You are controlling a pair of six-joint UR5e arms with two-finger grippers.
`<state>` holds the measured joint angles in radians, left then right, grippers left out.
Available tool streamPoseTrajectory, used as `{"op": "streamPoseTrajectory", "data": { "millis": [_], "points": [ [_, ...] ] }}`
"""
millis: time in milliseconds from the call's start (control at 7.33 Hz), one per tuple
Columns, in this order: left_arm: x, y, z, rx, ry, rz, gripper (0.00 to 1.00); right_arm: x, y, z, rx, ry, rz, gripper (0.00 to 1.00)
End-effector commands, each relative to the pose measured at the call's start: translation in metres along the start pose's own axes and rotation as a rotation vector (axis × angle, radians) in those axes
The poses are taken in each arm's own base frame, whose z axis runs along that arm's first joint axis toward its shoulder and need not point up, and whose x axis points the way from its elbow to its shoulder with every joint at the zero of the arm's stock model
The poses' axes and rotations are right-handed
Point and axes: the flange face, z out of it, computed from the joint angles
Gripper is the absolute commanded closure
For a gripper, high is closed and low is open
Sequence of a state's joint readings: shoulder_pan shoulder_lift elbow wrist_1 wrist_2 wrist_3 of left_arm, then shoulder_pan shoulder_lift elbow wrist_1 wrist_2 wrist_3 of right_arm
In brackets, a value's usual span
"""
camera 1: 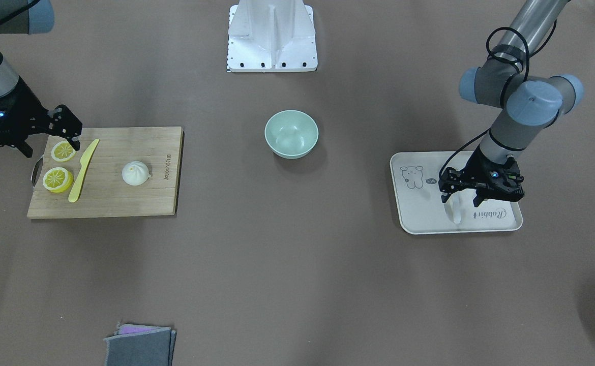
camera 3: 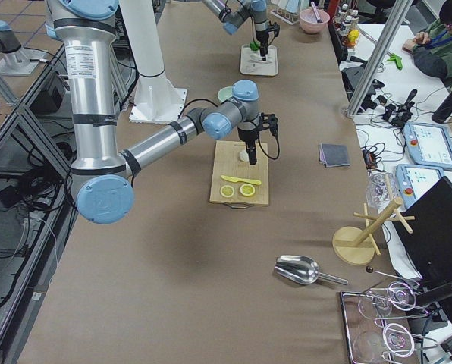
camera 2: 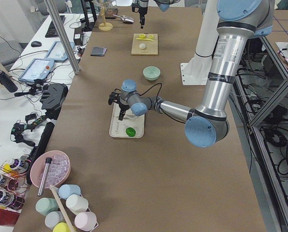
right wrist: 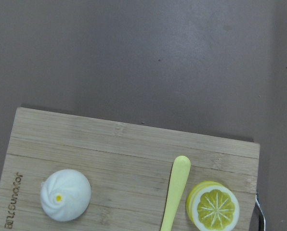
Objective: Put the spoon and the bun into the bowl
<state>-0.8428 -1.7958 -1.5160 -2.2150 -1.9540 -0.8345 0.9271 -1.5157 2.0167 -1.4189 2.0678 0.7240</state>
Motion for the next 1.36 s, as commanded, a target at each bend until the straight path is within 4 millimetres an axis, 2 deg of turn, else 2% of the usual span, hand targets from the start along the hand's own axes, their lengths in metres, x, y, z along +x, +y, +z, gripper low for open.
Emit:
{"op": "streamPoseTrajectory", "data": {
  "millis": [0,273,409,545,682,818,955,1091,1227],
  "points": [
    [0.004,0.005,0.007,-0.005,-0.008,0.008,0.23,0.000,0.000,0.000,0.000,0.000,-0.001,0.00],
    [0.005,0.005,0.008,-0.006,-0.008,0.009,0.84,0.000,0.000,0.000,0.000,0.000,-0.001,0.00],
    [0.008,0.004,0.004,0.000,-0.002,0.008,1.00,-0.001,0.000,-0.001,0.002,-0.002,-0.001,0.00],
    [0.010,0.004,0.003,0.001,0.003,0.008,1.00,-0.003,-0.001,-0.003,0.005,-0.005,0.012,0.00],
    [0.020,-0.001,-0.007,0.019,0.023,0.013,1.00,-0.005,-0.001,-0.004,0.007,-0.009,0.018,0.00],
    [0.036,-0.007,-0.023,0.041,0.053,-0.070,1.00,-0.005,-0.001,-0.004,0.006,-0.009,0.017,0.00],
    [0.070,-0.024,-0.046,0.074,0.113,-0.205,1.00,-0.005,-0.001,-0.004,0.006,-0.009,0.019,0.00],
    [0.111,-0.026,-0.058,0.077,0.175,-0.291,1.00,-0.005,-0.001,-0.004,0.006,-0.009,0.019,0.00],
    [0.162,-0.013,-0.061,0.114,0.213,-0.360,1.00,-0.006,-0.001,-0.003,0.005,-0.009,0.017,0.00]
  ]
}}
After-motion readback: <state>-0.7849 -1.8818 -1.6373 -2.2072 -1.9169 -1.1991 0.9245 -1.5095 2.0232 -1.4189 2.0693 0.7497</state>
